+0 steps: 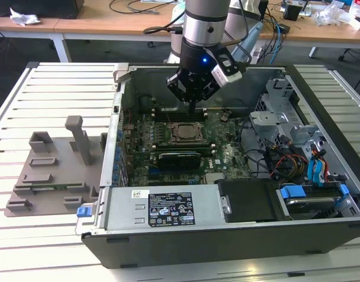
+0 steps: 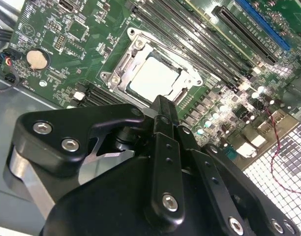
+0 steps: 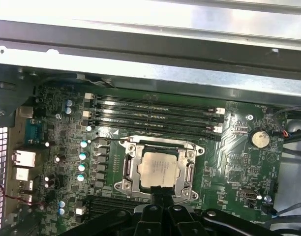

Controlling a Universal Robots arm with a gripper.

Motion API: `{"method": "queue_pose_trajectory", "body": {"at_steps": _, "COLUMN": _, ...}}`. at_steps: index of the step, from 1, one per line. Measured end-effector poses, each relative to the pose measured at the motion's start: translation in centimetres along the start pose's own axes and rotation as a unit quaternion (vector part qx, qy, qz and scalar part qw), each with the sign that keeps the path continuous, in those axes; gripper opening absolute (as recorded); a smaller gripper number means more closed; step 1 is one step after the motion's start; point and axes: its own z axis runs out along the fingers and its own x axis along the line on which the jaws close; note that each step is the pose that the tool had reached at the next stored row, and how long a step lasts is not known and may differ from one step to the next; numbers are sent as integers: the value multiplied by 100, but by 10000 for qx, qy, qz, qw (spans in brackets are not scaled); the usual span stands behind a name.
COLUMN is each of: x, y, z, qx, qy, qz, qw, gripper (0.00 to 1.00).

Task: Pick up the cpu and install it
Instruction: 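Install the first cpu locking lever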

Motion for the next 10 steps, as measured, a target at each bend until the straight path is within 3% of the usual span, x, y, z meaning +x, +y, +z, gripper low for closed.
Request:
{"method": "queue_pose_trajectory", "body": {"at_steps": 2, "x": 61, "y": 6, "z": 2, "qx": 1, "qy": 0, "qz": 0, "qw": 10000, "gripper": 11}}
{"method": "queue_pose_trajectory", "body": {"at_steps": 10, "x": 149, "y": 36, "z": 4, "qx": 1, "qy": 0, "qz": 0, "qw": 10000, "gripper": 11}}
